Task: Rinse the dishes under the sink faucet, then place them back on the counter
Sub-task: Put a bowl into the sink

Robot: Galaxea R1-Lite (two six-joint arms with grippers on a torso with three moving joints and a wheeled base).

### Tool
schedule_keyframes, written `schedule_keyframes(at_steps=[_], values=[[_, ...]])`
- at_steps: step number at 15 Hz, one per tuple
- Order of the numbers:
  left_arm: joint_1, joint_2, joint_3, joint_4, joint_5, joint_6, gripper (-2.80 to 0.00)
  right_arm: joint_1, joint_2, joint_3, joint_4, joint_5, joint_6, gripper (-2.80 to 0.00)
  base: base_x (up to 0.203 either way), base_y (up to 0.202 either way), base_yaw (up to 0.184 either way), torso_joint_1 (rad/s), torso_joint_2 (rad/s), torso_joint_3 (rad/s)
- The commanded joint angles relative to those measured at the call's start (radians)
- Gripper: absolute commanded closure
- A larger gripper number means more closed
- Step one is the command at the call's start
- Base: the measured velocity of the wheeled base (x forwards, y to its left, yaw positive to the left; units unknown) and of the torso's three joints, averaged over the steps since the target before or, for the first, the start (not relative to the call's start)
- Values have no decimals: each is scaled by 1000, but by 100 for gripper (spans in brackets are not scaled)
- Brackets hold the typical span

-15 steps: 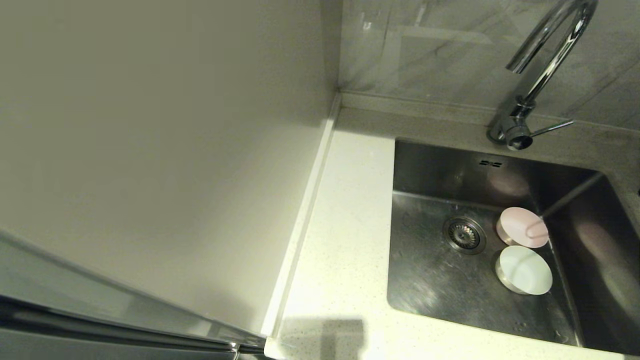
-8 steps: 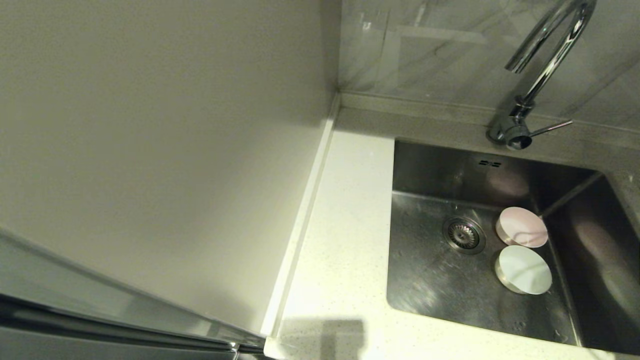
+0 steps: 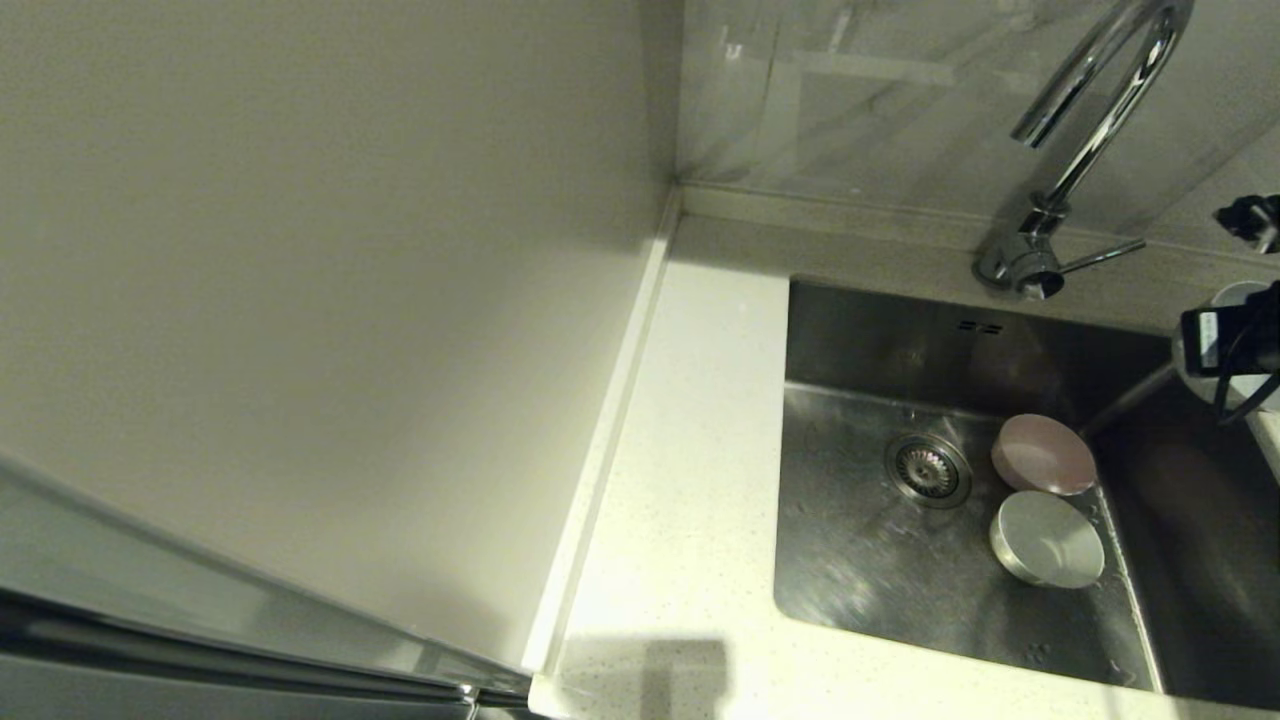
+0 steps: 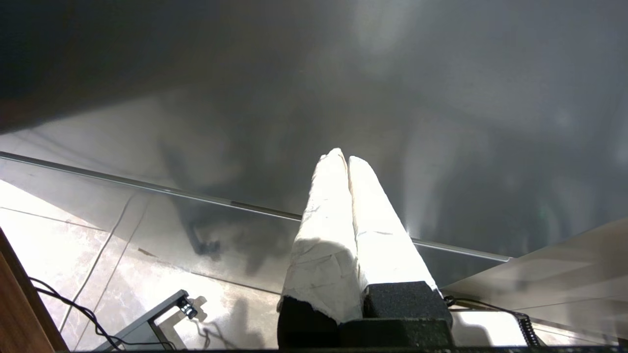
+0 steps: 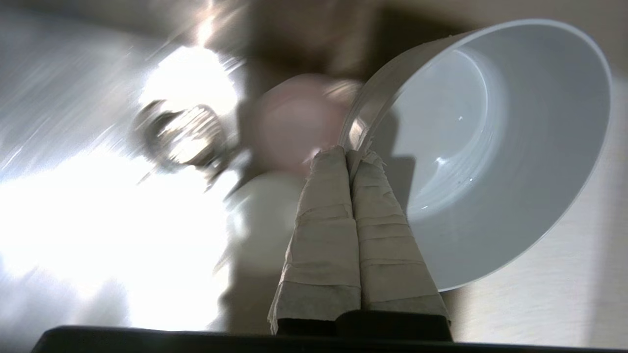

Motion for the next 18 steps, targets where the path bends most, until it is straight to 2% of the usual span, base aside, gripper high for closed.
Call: schedule_keyframes(at_steps=[1,4,8,14,18], values=[[1,-4,0,0,0,-1,0,140,-6,30,27,-39,0,0,0,0,0,0,0,0],[1,-4,0,0,0,-1,0,297,69,90,37,-110,1,0,0,0,0,0,0,0],[1,-3,0,0,0,-1,0,408,182,79,29,-187,45,0,0,0,0,0,0,0],[0,-3,0,0,0,-1,0,468,325,64,30,-225,56,0,0,0,0,0,0,0],[1,-4,0,0,0,-1,0,485,440,3,29,-245,62,0,0,0,0,0,0,0]])
